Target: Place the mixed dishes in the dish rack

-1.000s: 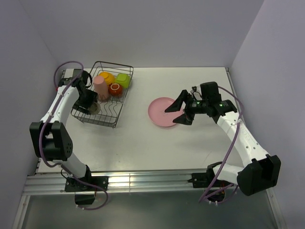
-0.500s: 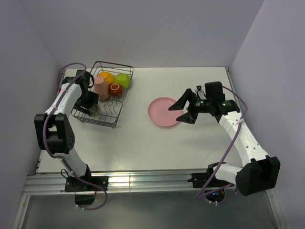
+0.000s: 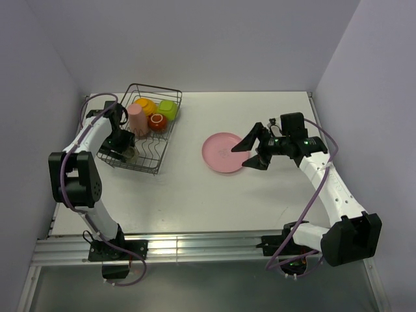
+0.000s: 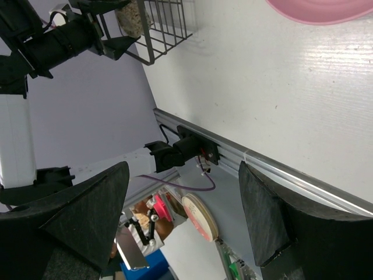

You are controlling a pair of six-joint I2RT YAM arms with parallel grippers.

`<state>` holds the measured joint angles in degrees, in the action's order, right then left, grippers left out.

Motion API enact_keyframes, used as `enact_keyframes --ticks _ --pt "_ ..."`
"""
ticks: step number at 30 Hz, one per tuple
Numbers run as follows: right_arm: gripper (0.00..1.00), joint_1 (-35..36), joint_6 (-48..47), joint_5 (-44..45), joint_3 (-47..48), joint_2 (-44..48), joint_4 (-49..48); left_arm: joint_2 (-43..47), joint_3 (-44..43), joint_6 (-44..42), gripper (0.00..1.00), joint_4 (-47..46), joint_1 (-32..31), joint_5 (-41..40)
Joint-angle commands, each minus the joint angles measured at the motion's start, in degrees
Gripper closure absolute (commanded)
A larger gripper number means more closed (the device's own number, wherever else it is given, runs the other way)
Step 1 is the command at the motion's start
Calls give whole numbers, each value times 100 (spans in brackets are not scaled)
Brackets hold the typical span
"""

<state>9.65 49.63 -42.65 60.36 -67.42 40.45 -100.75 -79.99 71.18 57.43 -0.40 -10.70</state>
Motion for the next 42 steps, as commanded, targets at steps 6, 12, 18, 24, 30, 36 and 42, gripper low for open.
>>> enact_keyframes --ticks 6,12,18,24,30,36,42 --pt "17 -104 -243 3 -94 141 139 -24 9 -25 67 40 23 94" --pt "17 -139 -313 11 -130 71 139 213 228 72 38 119 23 -99" --pt "17 -139 -340 38 -173 27 95 398 343 81 17 181 23 -169" --pt "17 -139 -357 73 -235 53 86 425 361 63 4 172 23 -108" --pt "17 -156 -401 301 -296 71 95 556 299 37 4 155 23 -126" --pt "17 -200 -507 714 -437 -298 7 749 107 -139 10 23 -3 182" --pt "19 -200 -568 1645 -455 -824 -63 1100 88 -262 12 -337 -4 734"
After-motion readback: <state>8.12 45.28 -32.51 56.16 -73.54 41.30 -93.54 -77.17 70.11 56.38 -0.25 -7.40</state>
